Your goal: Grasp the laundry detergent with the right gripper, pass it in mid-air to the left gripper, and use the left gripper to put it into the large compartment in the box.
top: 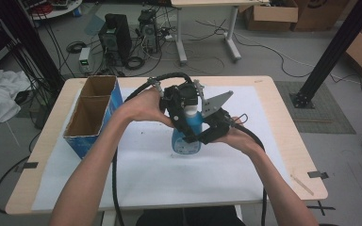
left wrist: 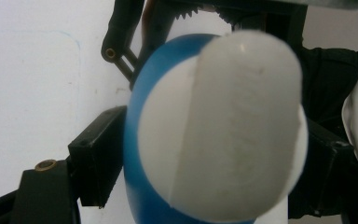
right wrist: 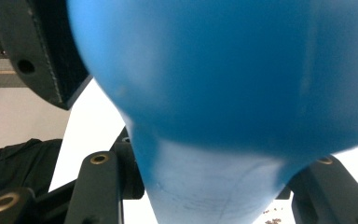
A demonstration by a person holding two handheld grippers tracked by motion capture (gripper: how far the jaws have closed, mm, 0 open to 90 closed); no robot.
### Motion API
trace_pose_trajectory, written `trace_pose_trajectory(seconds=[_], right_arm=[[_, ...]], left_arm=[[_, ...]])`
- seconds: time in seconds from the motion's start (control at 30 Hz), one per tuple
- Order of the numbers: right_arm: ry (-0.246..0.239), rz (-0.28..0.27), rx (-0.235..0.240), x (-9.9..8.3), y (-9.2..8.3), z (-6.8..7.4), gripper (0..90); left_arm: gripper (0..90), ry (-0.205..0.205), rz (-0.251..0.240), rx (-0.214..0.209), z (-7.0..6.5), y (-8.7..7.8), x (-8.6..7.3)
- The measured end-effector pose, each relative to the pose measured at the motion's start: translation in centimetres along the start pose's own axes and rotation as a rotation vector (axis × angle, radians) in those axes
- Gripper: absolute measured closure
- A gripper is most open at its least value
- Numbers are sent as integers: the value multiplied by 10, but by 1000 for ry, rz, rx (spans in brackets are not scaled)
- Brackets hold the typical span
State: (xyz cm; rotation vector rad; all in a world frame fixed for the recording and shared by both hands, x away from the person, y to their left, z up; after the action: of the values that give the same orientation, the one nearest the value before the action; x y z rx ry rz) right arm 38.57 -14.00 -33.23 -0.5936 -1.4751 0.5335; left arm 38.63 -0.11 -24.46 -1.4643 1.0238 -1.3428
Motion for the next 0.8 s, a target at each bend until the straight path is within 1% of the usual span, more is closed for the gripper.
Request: trace_pose_trajectory(seconds=[0.03,0.1,0.17,0.33,0.57,0.7,0.77,0.8], right_arm=[[1,1,-1,0,0,0,462],[2,3,0,0,1,0,462],[2,2,1,-1,1,0,462],[2,3,1,-1,2,0,462],[1,6,-1,0,3,0,462],[3,9,-1,-1,3,1,462],[2,10,-1,-1,3,1,462],[2,9,-1,-1,3,1,462]], left_arm=[[232,10,5,0,0,0,0],[238,2,2,0,0,0,0],[245,8,2,1,0,0,-1],[269,4,-1,-3,-1,-1,-1],[295,11,7,-4,0,0,-1],[313,-5,5,-3,1,0,-1],[321,3,10,-3,1,0,-1],[324,-1,5,-4,1,0,-1]])
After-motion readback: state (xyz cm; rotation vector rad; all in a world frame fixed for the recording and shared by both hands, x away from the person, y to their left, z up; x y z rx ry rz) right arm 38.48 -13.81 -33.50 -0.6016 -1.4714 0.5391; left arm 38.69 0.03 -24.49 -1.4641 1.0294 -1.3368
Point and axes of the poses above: each handheld gripper's, and its own axes: y roughly forward along the jaws, x roughly out of its top, z roughly to its left, the point moved 1 cm from there along y, roughly forward along the jaws, and after that the axes turned 6 degrees about z, right-handed, at the moved point
